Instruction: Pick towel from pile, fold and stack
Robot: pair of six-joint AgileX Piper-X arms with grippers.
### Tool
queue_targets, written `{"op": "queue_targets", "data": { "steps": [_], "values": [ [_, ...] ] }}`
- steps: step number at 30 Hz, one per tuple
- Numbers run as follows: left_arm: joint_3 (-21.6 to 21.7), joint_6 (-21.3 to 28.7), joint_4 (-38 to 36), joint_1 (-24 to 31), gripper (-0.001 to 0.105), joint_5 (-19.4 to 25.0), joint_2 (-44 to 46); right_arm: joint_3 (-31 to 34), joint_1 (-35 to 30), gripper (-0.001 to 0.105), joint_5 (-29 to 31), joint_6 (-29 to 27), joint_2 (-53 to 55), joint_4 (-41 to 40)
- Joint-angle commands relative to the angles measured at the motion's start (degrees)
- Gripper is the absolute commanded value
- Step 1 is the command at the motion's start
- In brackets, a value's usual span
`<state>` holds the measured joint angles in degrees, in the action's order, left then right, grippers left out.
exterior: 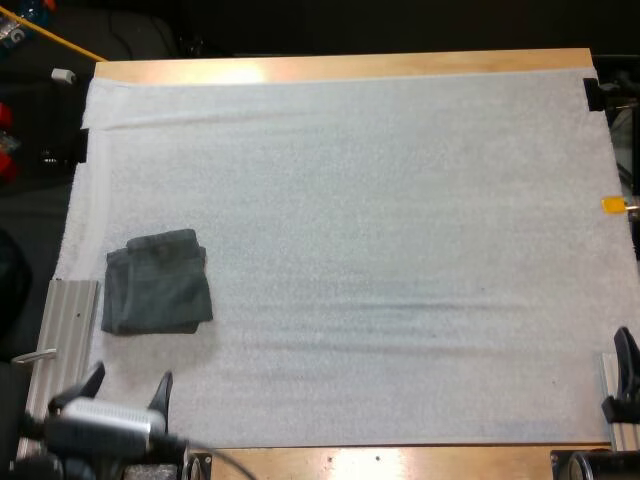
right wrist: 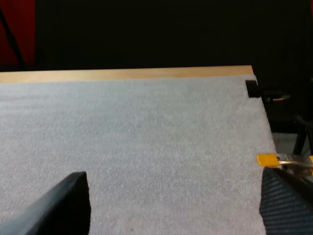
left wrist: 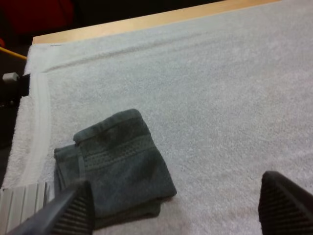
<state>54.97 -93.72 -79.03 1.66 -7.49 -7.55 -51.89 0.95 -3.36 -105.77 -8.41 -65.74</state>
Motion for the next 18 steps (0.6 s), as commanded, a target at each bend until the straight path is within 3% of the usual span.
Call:
{"op": "queue_targets", "data": {
  "steps": [1, 12, 18],
  "values": [
    [0.2, 0.2, -0.8, -0.2, 0.067, 0.6, 1.6, 0.5, 0.1, 0.07, -0.5, -0.8, 1.3, -0.4],
    [0.3, 0.2, -9.9, -0.2, 0.067, 0.4, 15.3, 2.2, 0.1, 0.07, -0.8, 0.6, 11.5, -7.1],
    [0.3, -0.1, -10.9, 0.4, 0.067, -0.3, 16.4, 2.3, 0.1, 0.07, -0.8, 0.6, 11.5, -7.8]
  ]
}}
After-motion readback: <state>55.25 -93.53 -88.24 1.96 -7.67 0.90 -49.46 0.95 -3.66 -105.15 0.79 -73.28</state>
